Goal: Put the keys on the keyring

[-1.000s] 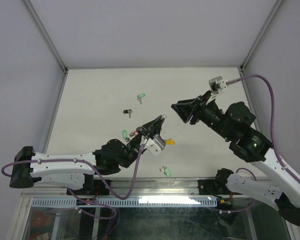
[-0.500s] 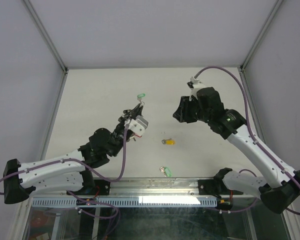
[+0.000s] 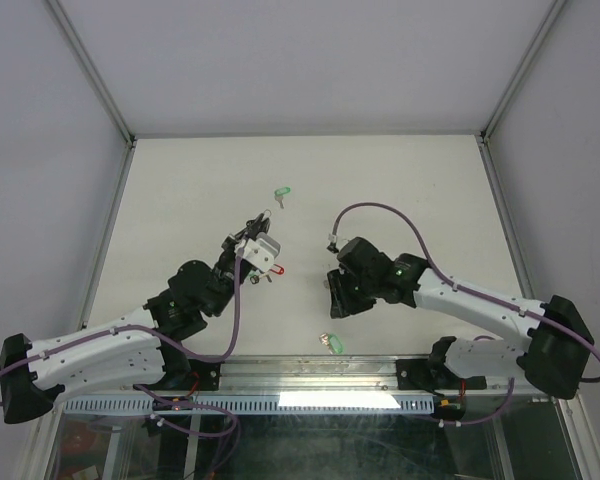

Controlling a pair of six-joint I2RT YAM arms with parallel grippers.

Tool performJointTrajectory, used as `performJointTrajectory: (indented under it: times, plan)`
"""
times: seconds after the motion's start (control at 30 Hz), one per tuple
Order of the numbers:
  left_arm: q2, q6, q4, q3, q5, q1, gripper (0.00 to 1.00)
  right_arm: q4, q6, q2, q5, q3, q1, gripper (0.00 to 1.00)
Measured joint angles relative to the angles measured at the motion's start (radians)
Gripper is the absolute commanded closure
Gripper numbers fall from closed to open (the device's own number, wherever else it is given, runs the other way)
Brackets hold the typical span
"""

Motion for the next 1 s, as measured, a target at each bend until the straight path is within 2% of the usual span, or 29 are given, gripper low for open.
performJointTrajectory:
  times: [0.23, 0.53, 0.77, 1.0]
  plan:
    - [-0.003, -0.008, -0.013, -0.018, 0.0, 0.0, 1.0, 0.075, 0.073, 0.063, -0.031, -0.071, 0.104, 0.58]
    - [-0.003, -0.023, -0.013, -0.018, 0.0, 0.0, 1.0, 0.11, 0.102, 0.158, -0.032, -0.074, 0.174, 0.69]
    - [-0.003, -0.028, -0.013, -0.018, 0.0, 0.0, 1.0, 0.132, 0.132, 0.202, -0.023, -0.116, 0.199, 0.7]
    - [-0.003, -0.031, -0.014, -0.018, 0.0, 0.0, 1.0, 0.155, 0.146, 0.224, -0.014, -0.122, 0.198, 0.6]
